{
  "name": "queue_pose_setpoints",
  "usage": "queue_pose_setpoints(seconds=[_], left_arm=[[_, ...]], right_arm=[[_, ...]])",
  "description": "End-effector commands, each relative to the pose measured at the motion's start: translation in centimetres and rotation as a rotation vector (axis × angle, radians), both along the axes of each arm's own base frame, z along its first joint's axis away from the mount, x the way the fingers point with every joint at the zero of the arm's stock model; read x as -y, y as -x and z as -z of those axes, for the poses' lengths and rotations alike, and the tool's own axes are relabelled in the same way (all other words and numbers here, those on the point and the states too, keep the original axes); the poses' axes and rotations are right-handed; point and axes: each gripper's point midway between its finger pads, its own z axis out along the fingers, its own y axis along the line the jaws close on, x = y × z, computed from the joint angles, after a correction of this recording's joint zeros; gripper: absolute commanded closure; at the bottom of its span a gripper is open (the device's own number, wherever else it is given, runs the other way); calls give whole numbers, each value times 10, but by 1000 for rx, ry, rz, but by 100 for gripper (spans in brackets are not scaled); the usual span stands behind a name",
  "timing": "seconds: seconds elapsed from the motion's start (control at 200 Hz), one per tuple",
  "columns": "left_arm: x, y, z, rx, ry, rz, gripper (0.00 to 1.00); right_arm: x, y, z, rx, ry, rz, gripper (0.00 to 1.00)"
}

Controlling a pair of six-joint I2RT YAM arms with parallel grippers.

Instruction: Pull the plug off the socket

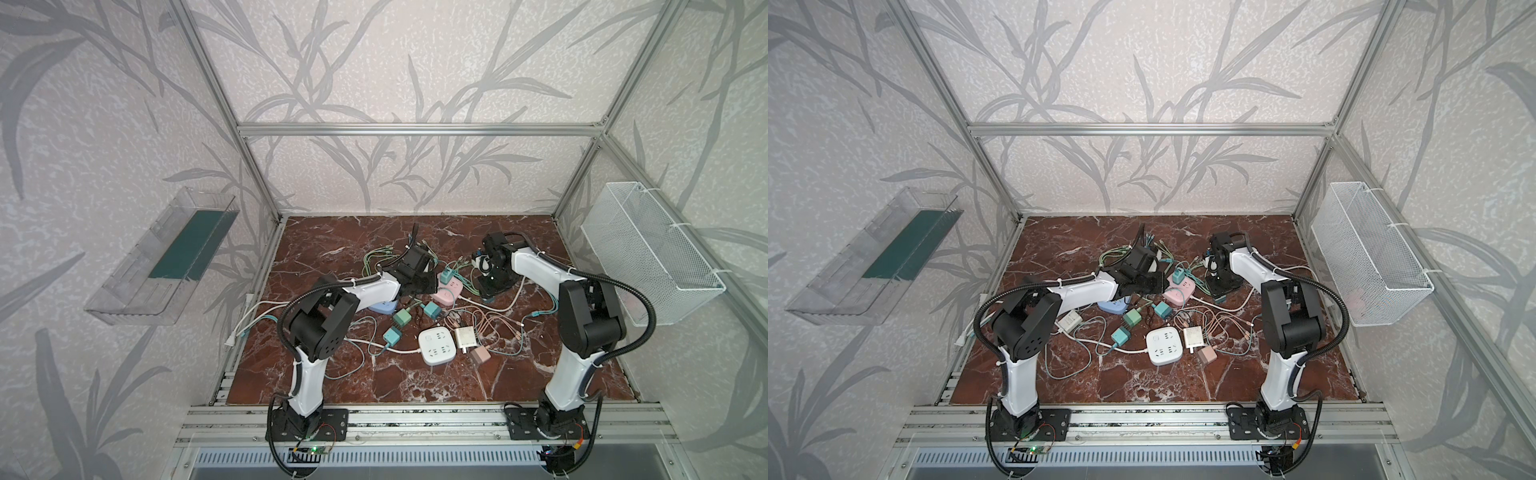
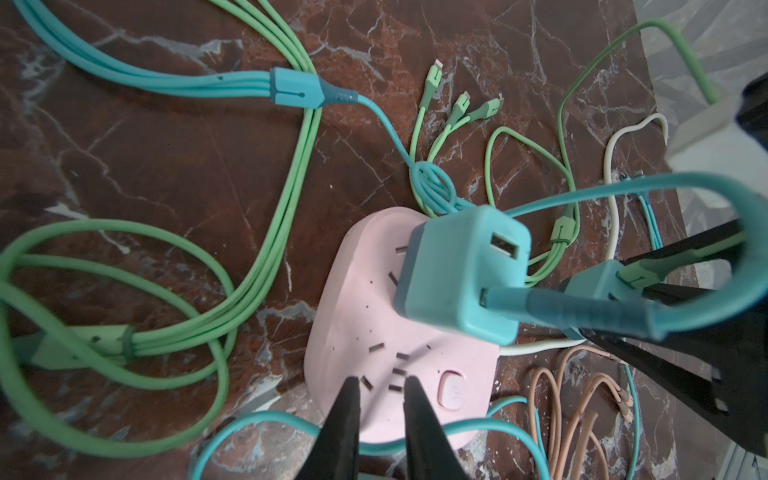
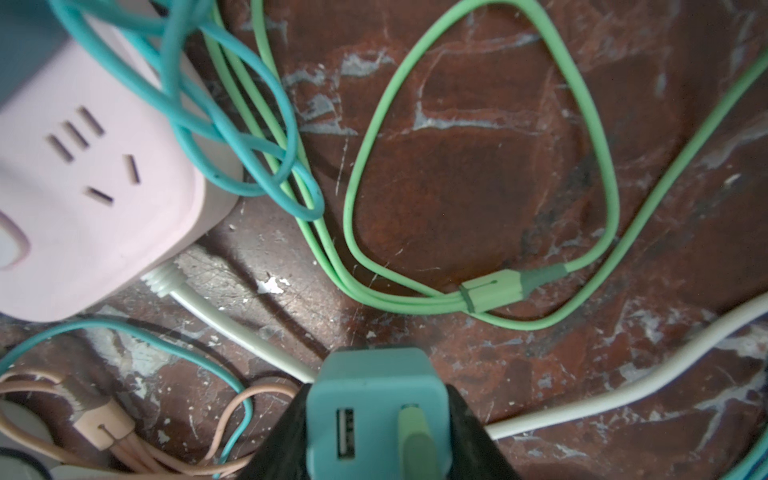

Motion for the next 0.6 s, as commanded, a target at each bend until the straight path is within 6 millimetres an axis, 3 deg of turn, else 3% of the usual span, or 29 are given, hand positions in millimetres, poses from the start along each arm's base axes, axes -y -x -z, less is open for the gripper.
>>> queue_pose_setpoints(seconds=[0.0,0.185,0.405,0.55,0.595], left_arm=[[-7,-4,-17,24,19,-32,75],[-14,-8,-15,16,12,-47,71],[-18,-8,-8,3,-29,-41,69],[-17,-7,-4,-8,-36,-26,61],[-17,-7,-4,-7,-37,-25,58]], right_arm=[[-12,-7,-10,6,-49,-7,45],[-15,-13,-19,27,-62,-13,36],[-21,-19,-38,110,-103,-37,36],[-38,-18,-53,240,-183,-130,36],[-45,-17,-67,305,-216,-168,36]])
